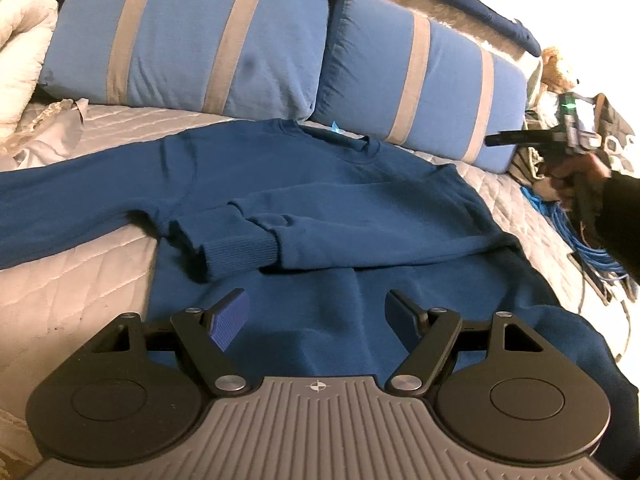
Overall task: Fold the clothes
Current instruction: 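Move the left gripper to the other sleeve cuff and grasp it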
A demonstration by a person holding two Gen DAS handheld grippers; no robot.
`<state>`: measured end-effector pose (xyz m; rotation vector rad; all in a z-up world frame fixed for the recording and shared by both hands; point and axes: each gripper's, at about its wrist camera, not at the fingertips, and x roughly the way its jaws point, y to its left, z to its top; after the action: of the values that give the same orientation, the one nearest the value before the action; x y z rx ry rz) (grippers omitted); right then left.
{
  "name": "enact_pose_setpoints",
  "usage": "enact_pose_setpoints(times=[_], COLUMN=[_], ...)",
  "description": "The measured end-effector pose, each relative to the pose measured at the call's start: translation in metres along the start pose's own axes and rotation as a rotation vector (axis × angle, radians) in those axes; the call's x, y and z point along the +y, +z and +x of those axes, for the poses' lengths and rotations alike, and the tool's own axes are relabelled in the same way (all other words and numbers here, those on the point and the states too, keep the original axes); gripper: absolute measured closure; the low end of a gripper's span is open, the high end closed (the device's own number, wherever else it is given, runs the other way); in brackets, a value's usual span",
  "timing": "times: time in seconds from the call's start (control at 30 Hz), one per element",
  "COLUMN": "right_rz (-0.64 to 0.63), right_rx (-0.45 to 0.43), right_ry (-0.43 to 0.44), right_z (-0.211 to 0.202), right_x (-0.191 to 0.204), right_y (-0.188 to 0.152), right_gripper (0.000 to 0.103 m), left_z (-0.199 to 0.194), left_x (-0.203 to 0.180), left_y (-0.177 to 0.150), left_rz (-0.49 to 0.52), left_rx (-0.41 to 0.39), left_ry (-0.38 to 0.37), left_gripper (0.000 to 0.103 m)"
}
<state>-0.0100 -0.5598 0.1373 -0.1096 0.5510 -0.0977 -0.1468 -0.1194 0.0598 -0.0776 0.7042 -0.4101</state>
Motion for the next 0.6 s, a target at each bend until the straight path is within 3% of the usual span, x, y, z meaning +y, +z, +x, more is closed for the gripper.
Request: enact_pose_setpoints(times=[0.13,0.37,0.6], right_rz=[-0.008,-0.068,-0.169], right_rx=[0.011,-0.029,-0.044], right_ry=[0.057,0.255,0.375], right_z=[-0.031,-0.102,-0.146], right_x=[0.011,0.054,0.098], right_y=[-0.009,-0.018,-0.036], right_gripper=[0.0,0.0,0.0], left_z=[0.0,-0.007,-0.052], left_x=[0.0,0.007,0.028], left_y=[0.001,0.004,0.015], left_rz=[-0.002,-0.054,-0.111], left_rx=[0.009,0.011,-0.149], left_ry=[0.007,0.043,0.103], left_gripper=[0.028,0.028,0.026])
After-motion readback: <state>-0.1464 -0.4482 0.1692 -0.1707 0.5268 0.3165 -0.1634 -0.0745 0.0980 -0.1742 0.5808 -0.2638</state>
